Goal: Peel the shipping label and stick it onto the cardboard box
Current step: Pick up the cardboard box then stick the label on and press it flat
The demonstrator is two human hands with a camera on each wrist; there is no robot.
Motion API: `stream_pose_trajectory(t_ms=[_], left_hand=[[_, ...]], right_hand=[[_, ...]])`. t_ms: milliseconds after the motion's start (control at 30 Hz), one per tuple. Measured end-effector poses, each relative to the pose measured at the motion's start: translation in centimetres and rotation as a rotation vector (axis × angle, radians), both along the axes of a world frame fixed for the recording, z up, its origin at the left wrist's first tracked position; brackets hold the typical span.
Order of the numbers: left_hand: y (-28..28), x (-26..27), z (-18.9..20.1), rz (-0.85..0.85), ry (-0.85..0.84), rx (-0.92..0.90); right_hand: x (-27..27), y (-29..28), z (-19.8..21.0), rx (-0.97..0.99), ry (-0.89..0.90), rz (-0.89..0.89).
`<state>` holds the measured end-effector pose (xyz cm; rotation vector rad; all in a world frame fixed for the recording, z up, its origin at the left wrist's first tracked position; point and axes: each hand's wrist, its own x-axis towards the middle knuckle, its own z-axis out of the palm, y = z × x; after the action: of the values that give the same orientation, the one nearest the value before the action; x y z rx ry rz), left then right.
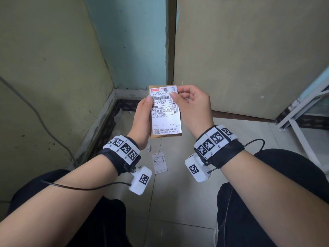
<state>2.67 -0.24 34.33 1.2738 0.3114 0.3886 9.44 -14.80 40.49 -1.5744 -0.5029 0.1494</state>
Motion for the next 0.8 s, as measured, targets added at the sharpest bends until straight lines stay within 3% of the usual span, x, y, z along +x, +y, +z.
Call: stream_pose_trajectory(t_ms=[800], left_hand=[[1.0,0.8,-1.2,0.089,-0.006,0.042]], right_hand=[[0.0,0.1,-0.2,-0.027,-0.032,0.001]])
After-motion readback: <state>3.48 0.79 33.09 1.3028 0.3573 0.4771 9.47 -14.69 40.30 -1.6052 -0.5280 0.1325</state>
